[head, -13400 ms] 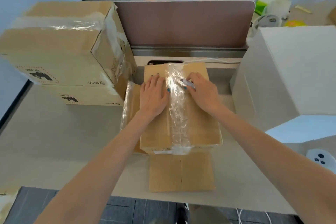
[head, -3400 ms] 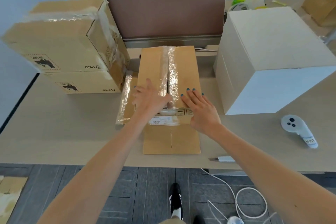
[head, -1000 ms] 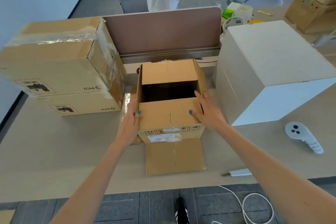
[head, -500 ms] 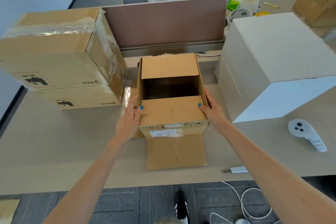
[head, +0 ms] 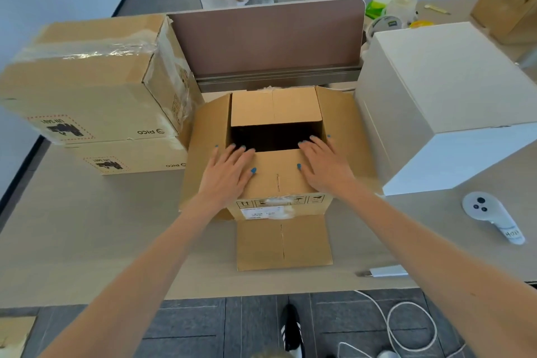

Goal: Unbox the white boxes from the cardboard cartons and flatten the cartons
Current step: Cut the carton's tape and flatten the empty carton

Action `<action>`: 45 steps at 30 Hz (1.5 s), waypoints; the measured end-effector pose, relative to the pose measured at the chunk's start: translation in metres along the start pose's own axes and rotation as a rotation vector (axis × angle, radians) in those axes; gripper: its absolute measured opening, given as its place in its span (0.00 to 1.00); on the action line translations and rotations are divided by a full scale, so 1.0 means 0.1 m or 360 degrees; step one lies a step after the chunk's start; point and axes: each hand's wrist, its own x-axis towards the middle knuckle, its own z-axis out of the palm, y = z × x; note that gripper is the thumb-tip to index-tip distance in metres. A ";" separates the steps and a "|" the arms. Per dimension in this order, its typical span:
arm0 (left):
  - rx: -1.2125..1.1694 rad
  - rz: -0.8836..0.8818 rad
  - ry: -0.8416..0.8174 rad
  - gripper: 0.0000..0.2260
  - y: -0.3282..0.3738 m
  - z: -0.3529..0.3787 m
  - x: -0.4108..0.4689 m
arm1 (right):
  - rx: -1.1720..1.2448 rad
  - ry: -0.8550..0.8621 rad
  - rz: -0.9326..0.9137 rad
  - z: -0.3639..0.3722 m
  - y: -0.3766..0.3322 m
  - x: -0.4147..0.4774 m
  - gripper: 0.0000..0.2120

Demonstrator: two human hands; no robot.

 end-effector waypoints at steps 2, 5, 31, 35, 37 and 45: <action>-0.0034 0.0023 0.0015 0.23 0.02 -0.01 0.06 | 0.0056 -0.0036 0.0025 -0.02 -0.03 0.06 0.24; -0.0143 0.0008 0.0187 0.19 0.05 -0.12 0.12 | 0.0223 0.0144 0.0020 -0.13 -0.05 0.10 0.19; -0.0503 -0.0185 -0.0423 0.36 0.48 -0.55 -0.84 | 0.0322 -0.0426 -0.0219 -0.51 -0.28 -0.83 0.30; -0.0271 -0.0097 -0.0404 0.41 0.52 -0.23 -0.79 | 0.0170 -0.0366 -0.0189 -0.28 -0.32 -0.83 0.37; -0.0109 -0.0047 -0.0346 0.38 0.51 -0.08 -0.76 | 0.0104 -0.0347 -0.0198 -0.13 -0.33 -0.79 0.33; 0.0040 -0.0032 0.0439 0.26 0.53 0.45 -0.75 | -0.0138 0.0331 -0.0218 0.42 -0.33 -0.72 0.20</action>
